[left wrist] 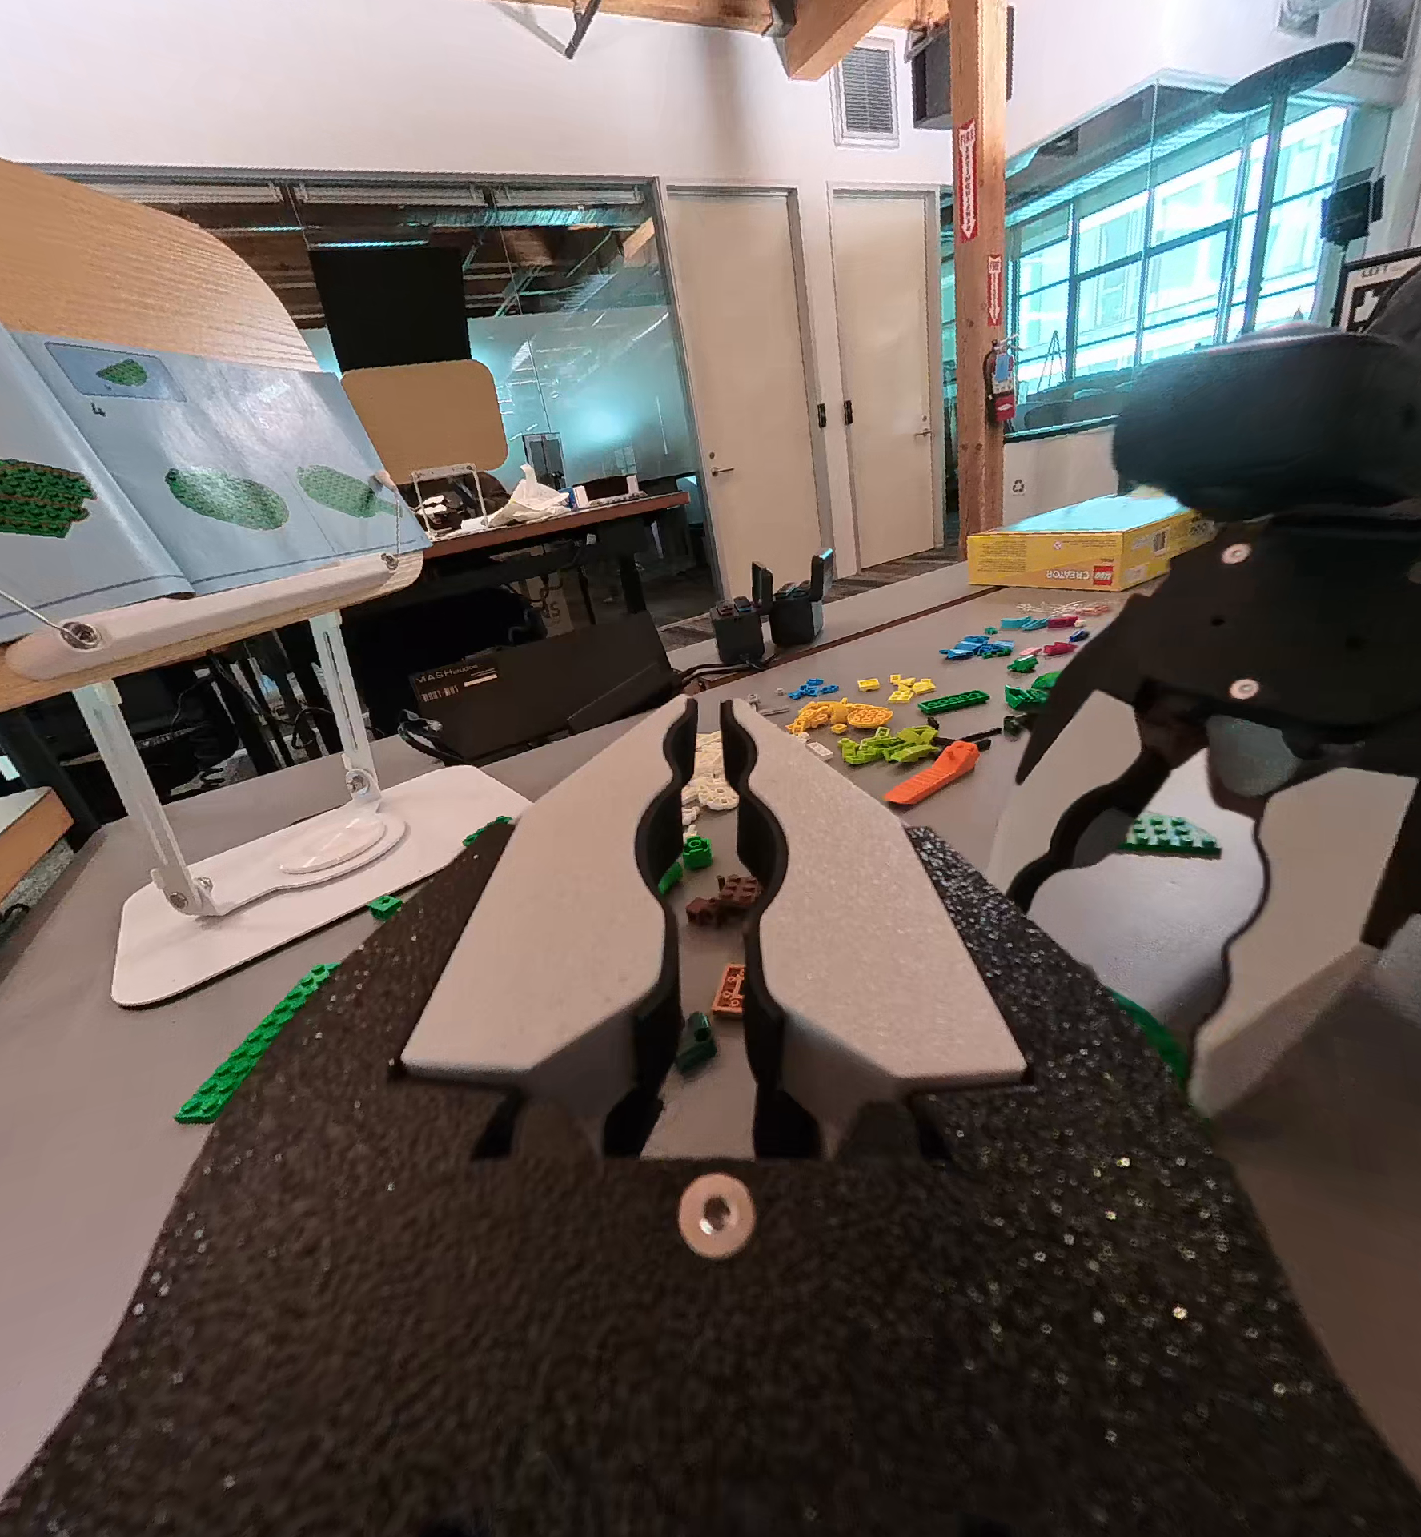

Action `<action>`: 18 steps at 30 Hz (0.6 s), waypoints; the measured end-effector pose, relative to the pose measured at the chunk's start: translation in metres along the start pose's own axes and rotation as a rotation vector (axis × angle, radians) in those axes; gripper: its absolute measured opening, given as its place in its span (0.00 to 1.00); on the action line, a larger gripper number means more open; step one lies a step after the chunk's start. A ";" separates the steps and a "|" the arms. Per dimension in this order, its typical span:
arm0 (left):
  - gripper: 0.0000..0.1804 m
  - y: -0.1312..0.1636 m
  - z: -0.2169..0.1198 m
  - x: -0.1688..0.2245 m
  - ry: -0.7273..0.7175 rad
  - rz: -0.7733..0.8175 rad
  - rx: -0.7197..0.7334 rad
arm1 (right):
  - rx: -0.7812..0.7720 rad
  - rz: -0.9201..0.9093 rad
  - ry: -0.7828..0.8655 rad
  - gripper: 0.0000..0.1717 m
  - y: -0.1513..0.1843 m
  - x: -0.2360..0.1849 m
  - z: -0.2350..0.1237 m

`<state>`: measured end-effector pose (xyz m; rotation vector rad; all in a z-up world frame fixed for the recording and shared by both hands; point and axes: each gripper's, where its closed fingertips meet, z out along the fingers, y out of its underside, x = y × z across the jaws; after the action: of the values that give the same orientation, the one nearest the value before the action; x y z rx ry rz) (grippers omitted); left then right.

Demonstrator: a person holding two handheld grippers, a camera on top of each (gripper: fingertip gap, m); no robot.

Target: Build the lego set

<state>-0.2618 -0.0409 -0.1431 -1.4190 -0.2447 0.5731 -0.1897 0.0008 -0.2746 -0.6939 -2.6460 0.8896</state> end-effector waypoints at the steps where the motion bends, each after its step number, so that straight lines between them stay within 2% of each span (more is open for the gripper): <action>1: 0.01 0.000 0.000 0.000 -0.001 0.004 -0.001 | 0.002 0.018 0.038 0.35 0.001 0.002 -0.002; 6: 0.02 0.000 0.001 0.006 0.008 0.023 0.006 | 0.113 -0.053 0.114 0.38 -0.005 0.013 -0.021; 11: 0.03 -0.007 -0.002 0.014 0.002 0.011 0.092 | 0.268 -0.042 0.012 0.39 -0.011 0.026 -0.046; 15: 0.05 0.000 0.000 0.016 -0.005 0.002 0.090 | 0.298 0.011 -0.045 0.39 0.005 0.027 -0.044; 18: 0.05 0.004 0.000 0.011 -0.022 0.001 0.075 | 0.206 0.032 -0.114 0.39 0.025 0.015 -0.035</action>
<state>-0.2532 -0.0352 -0.1493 -1.3411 -0.2376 0.5933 -0.1802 0.0438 -0.2620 -0.6544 -2.5954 1.2232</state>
